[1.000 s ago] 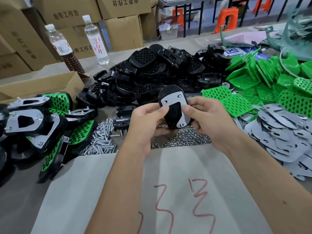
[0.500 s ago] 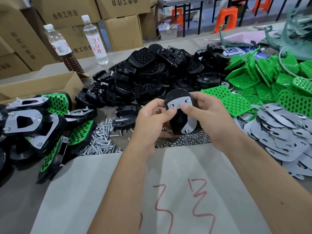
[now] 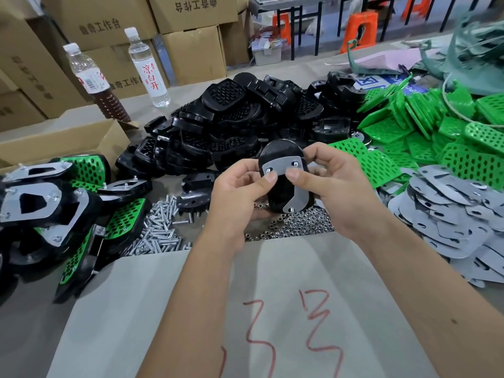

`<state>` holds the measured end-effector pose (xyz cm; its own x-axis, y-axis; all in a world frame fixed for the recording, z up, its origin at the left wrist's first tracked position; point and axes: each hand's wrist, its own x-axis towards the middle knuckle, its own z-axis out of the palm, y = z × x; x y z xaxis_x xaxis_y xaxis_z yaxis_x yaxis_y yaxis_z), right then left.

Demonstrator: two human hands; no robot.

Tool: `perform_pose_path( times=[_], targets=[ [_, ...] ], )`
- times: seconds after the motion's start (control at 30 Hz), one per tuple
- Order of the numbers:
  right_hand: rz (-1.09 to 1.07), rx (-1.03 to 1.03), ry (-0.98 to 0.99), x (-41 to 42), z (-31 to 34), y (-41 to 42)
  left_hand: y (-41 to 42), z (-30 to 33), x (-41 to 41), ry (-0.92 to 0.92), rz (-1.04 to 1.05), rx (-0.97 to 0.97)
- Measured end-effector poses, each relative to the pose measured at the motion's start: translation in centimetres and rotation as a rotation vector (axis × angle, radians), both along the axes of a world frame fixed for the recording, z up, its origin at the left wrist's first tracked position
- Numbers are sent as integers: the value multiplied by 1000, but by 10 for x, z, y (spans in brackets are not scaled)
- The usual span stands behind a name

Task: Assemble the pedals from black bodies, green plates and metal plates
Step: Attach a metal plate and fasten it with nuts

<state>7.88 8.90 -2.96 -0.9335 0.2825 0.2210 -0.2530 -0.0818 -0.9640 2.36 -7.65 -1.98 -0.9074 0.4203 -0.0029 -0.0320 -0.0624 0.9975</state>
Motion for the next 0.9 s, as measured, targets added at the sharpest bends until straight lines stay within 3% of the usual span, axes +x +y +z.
perform_pose_path(
  times=[0.4, 0.47, 0.57, 0.63, 0.73, 0.8, 0.9],
  targets=[
    [-77, 48, -59, 1, 5, 26, 53, 10, 5, -68, 113, 79],
    [-91, -37, -65, 5, 6, 34, 70, 14, 3, 23, 123, 29],
    [-281, -115, -38, 9, 8, 43, 79, 14, 5, 153, 143, -116],
    [-431, -176, -50, 9, 9, 50, 76, 6, 4, 429, 179, -398],
    [-576, -287, -63, 8, 8, 58, 67, -11, 7, 878, -66, -778],
    [-604, -316, -58, 7, 6, 59, 66, -17, 8, 952, -122, -814],
    [-610, -321, -53, 6, 5, 57, 64, -19, 4, 889, -75, -831]
  ],
)
